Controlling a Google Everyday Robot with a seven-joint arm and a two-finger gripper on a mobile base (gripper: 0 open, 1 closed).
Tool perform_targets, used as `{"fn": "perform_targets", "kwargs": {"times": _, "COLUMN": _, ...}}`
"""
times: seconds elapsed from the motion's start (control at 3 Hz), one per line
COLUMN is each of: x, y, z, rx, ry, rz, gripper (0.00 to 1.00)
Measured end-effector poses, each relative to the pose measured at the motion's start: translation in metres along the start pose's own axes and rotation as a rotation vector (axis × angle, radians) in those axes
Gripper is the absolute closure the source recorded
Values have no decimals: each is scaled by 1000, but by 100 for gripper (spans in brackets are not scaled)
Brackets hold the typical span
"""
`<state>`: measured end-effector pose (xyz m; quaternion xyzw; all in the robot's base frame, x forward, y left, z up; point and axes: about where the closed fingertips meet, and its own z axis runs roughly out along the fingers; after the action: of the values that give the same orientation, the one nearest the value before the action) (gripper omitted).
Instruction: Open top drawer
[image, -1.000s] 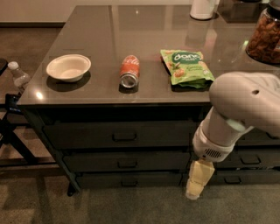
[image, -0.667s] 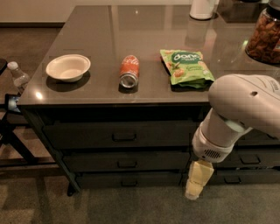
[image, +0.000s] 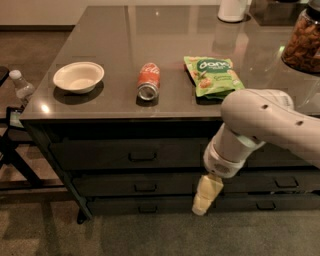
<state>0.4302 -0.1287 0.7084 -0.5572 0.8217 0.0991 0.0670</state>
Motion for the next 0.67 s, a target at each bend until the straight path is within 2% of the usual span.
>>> {"fn": "perform_targets", "kwargs": {"times": 0.33, "x": -38, "y": -49, "z": 10, "rx": 73, "ry": -53, "rz": 3, "gripper": 0}}
{"fn": "perform_targets", "kwargs": {"times": 0.67, "x": -38, "y": -50, "z": 10, "rx": 74, "ry": -54, "rz": 3, "gripper": 0}}
